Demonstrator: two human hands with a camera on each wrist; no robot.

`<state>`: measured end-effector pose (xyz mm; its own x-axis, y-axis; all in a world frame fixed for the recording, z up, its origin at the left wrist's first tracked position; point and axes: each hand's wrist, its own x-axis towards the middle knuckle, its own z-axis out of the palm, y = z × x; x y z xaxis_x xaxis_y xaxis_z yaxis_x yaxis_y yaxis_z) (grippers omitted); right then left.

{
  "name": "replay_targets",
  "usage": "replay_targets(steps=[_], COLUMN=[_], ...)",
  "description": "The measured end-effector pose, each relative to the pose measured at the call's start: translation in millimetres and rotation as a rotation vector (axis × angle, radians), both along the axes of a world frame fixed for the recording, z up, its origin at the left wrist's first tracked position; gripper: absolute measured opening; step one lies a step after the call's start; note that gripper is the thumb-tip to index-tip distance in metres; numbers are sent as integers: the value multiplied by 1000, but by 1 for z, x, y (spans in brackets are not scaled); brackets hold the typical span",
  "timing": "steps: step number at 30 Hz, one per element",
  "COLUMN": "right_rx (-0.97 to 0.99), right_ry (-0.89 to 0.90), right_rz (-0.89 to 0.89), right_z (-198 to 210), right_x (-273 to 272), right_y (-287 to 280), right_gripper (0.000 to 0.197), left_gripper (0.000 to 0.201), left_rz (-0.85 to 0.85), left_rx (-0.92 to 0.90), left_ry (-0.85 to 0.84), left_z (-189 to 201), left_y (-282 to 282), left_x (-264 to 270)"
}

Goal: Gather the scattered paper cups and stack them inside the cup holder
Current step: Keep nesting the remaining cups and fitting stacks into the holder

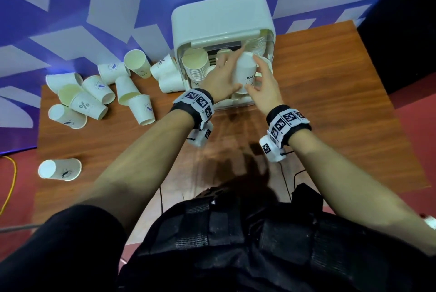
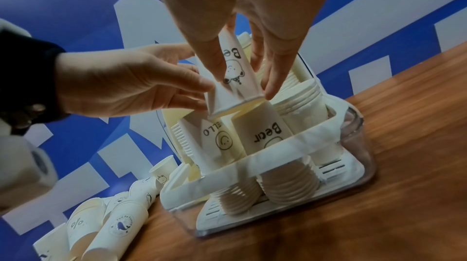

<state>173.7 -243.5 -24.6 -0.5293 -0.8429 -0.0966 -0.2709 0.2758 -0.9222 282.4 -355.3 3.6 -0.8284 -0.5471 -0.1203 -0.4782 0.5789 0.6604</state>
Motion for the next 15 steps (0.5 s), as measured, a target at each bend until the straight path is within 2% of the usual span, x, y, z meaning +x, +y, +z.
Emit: replay_targets(steps=[8, 15], right_rx=[-49, -81], right_ry=[68, 41], right_rz=[10, 19], right_z=[-9, -12], right_x=[-5, -6], right_y=[-9, -15], right_gripper=[67, 65], left_gripper=[87, 78], left_rz=[-24, 18], left_rx=[-156, -200], left_ry=[-68, 21], left_z=[-4, -15], left_y=[-13, -17], left_x=[-4, 1])
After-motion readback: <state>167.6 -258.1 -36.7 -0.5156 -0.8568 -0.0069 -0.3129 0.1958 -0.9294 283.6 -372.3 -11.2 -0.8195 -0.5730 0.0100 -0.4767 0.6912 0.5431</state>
